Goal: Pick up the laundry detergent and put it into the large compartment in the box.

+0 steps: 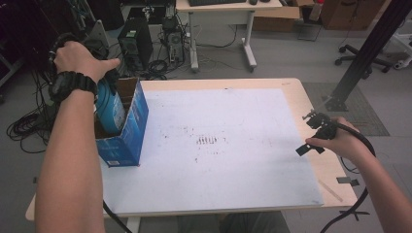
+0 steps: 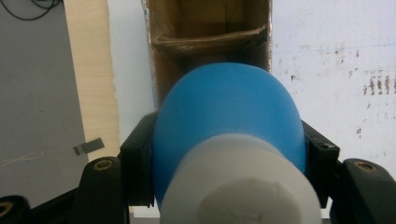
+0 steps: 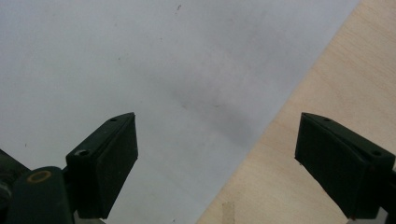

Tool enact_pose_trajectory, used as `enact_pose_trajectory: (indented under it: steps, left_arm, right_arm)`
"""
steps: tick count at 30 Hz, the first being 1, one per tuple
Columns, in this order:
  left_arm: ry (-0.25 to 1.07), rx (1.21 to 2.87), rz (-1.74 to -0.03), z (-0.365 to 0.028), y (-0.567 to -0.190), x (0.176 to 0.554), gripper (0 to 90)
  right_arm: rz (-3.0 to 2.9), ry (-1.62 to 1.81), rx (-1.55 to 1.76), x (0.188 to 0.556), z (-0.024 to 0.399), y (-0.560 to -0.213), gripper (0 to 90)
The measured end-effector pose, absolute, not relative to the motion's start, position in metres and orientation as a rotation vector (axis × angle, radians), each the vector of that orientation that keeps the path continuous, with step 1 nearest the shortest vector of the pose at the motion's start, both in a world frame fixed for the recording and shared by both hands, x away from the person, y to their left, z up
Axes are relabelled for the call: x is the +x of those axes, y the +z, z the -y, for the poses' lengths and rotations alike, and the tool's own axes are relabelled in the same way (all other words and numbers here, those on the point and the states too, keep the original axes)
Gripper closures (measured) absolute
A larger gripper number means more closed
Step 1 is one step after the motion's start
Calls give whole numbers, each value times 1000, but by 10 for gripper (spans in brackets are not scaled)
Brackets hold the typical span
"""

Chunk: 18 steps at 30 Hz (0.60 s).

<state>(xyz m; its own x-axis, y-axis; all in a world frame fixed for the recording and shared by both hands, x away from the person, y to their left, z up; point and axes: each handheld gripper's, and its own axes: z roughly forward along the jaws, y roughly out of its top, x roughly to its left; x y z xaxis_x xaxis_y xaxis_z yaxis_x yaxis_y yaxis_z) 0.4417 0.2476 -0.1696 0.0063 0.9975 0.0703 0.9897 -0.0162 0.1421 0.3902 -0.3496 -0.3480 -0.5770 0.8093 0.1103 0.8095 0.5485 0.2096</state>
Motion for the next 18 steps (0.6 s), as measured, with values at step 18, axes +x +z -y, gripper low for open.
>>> enact_pose_trajectory:
  steps: [18]
  left_arm:
    - [180,2193,-2187,-255,-202,442,376]
  right_arm:
    - [2764,-353,-1436,391,346,-353,133]
